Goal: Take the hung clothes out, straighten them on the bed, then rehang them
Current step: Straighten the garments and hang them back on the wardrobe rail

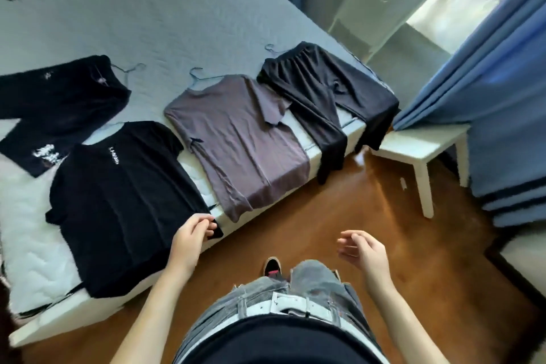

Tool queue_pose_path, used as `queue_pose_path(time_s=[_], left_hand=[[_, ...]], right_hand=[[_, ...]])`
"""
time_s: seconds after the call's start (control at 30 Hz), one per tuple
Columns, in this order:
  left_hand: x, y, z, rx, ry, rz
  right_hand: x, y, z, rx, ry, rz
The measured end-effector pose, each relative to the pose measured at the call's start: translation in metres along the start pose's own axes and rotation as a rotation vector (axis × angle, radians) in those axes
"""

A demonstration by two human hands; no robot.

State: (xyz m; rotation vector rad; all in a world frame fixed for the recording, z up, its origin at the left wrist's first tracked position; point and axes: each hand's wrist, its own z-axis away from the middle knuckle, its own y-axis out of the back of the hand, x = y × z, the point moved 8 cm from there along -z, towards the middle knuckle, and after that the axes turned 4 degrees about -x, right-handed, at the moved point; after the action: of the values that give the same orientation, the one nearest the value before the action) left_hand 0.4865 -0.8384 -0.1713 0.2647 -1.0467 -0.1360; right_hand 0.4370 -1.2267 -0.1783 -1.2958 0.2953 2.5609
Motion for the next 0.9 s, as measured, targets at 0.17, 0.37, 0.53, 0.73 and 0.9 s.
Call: queue_pose_path(time_s=[0.17, 0.37, 0.53, 0.73, 0.9], left_hand=[[0.049, 0.003, -0.063, 0.107, 0.015, 0.042], [0.067, -0.002, -0.155, 0.239, 0.118, 0.100], [0.092, -0.005, -0.234, 0.351, 0.205, 0.133], [0.114, -0.004, -0.369, 0.362, 0.225, 0.060], [0.100, 0.011, -0.518, 0.369, 0.187, -0.089]], right_hand=[[-0.070, -0.036, -0.090, -0.132, 0.031, 0.090], [-0.160, -0.108, -0.228, -0.315, 0.062, 0.207], [-0.234, -0.192, -0.350, -0.458, 0.126, 0.262], [-0.282, -0.308, -0.482, -0.523, 0.263, 0.408], [-0.257, -0.393, -0.594, -0.460, 0.438, 0.667]])
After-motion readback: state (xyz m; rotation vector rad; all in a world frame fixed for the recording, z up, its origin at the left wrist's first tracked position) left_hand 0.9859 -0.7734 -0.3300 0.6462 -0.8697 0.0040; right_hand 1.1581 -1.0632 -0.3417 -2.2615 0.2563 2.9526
